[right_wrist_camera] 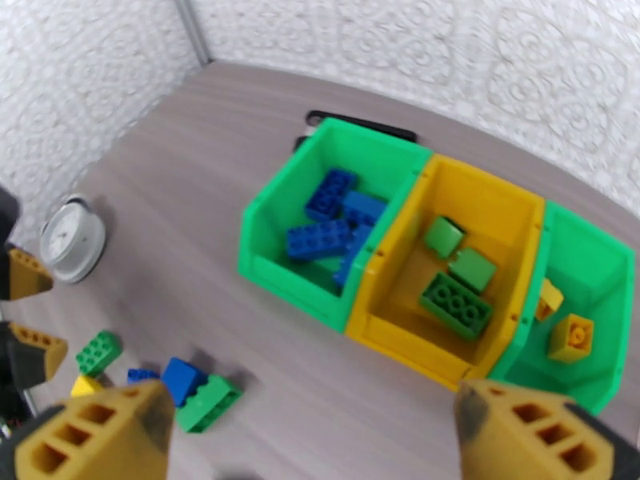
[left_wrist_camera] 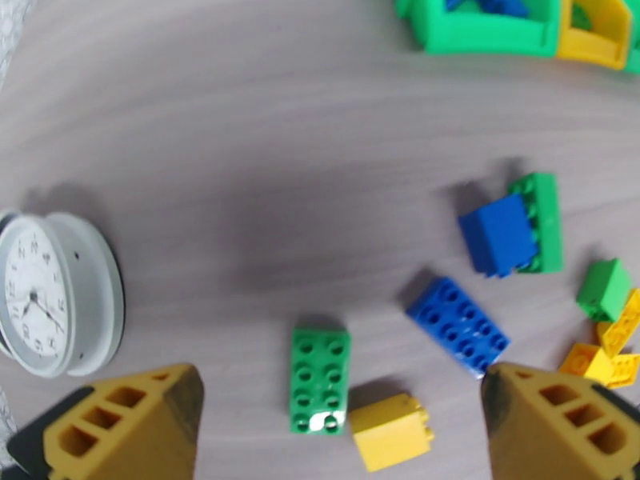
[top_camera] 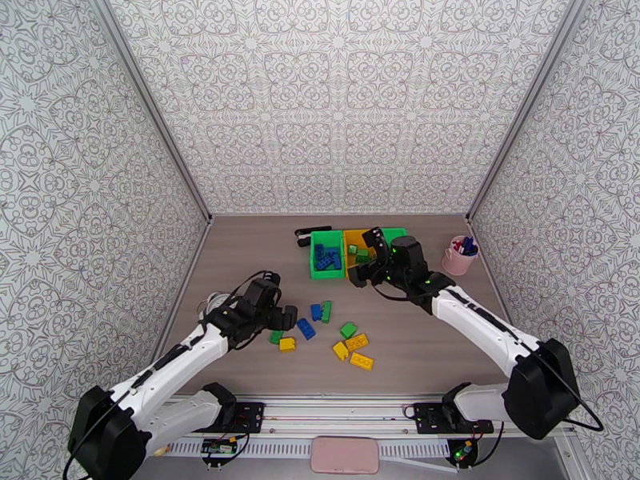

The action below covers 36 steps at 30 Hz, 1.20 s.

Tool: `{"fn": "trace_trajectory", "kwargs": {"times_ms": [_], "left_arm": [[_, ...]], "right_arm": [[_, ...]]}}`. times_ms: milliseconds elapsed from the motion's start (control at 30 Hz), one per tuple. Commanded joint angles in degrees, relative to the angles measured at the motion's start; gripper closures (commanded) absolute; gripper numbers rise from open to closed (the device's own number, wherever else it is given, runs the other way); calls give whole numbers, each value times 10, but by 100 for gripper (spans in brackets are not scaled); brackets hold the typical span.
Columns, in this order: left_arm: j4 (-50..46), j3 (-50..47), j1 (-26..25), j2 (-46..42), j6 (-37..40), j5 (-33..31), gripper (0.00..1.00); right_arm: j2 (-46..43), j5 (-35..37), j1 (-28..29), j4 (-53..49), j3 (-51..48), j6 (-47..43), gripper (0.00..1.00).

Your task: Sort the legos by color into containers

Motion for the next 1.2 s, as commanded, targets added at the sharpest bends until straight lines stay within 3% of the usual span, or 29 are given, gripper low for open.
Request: {"fn": "trace_trajectory", "kwargs": {"times_ms": [0, 133, 367, 700, 867, 933, 1167], "left_arm": [[-52, 20, 16, 27, -10, 32, 9], [-57, 29, 27, 67, -14, 44, 18], [-51, 36, 33, 138, -14, 64, 23], [-35, 46, 33, 213, -20, 66, 39], [-35, 54, 33, 237, -18, 65, 49], [-38, 59, 32, 243, -18, 63, 58], [-44, 67, 30, 230, -20, 52, 66]], "right_arm": [[-15, -45, 13, -13, -13, -27, 4], [-12, -41, 23, -26, -12, -31, 4], [-7, -36, 27, -31, -8, -30, 4], [0, -33, 29, -31, -10, -27, 4], [0, -31, 29, -31, -9, -26, 4], [-1, -30, 29, -31, -8, -26, 4], [-4, -27, 28, -34, -8, -27, 4]]}}
